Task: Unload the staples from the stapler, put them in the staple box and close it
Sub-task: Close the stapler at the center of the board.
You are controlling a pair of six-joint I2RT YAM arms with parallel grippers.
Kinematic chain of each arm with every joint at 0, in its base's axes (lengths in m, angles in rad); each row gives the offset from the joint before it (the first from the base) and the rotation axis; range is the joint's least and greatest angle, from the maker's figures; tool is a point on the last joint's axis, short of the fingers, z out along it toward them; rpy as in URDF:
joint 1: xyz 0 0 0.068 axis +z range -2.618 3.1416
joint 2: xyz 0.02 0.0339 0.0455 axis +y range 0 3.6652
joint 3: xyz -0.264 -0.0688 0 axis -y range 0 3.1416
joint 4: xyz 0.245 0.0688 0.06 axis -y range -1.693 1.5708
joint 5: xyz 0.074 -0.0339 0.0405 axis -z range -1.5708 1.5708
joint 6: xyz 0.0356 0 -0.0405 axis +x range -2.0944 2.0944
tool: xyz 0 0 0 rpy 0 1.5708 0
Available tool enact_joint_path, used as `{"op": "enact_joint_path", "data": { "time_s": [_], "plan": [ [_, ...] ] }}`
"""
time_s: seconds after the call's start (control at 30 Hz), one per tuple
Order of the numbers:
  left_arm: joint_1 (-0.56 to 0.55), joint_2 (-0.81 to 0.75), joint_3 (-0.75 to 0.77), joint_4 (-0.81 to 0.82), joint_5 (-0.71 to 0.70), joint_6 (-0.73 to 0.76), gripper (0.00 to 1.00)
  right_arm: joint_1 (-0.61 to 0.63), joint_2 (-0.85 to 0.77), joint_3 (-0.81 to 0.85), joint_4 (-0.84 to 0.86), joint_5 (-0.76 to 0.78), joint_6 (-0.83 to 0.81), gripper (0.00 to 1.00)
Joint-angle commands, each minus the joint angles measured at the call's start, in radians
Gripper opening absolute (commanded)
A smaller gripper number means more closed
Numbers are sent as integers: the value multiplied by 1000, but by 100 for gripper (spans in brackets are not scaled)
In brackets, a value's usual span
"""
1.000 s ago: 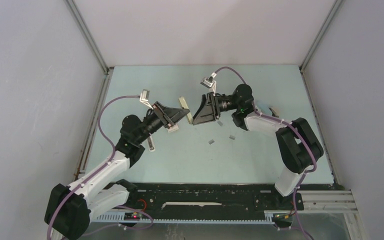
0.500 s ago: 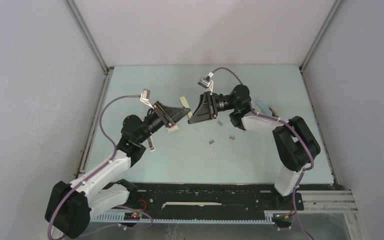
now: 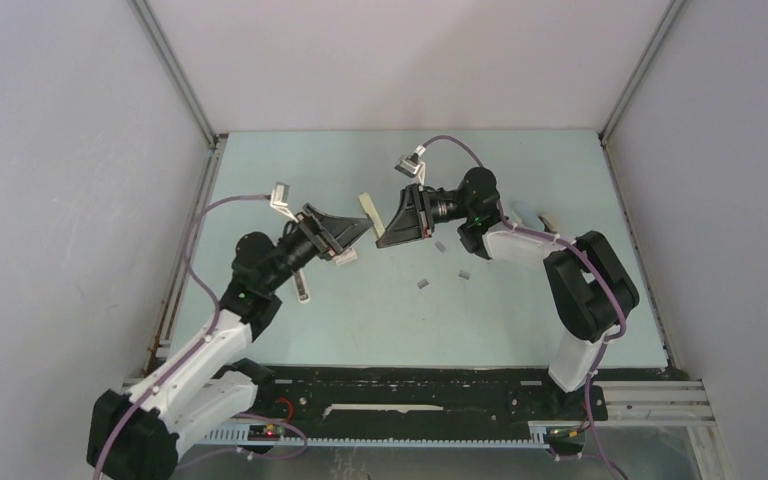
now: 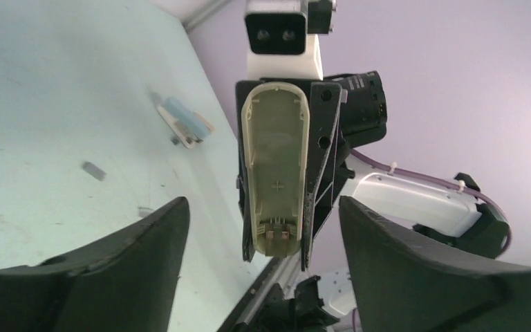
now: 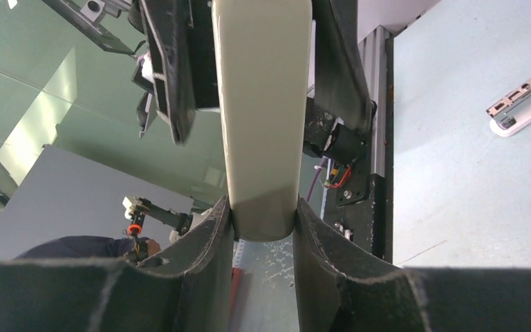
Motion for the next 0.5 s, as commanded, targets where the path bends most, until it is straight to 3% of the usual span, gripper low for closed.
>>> {"op": "enact_joint_path", "data": {
  "time_s": [0.0, 0.2, 0.33, 0.47],
  "plan": [
    [86, -147, 25, -239, -58, 139, 88, -19, -2, 25, -86, -14, -124, 6],
    [228, -250, -1, -565, -157, 222, 87, -28, -53, 20, -459, 10, -473, 6],
    [235, -237, 17, -828, -382, 261, 58, -31, -101, 21, -707, 64, -727, 6],
    [248, -173, 6, -956, -563, 214, 32, -43, -119, 49, -861, 110, -891, 6]
  ]
}}
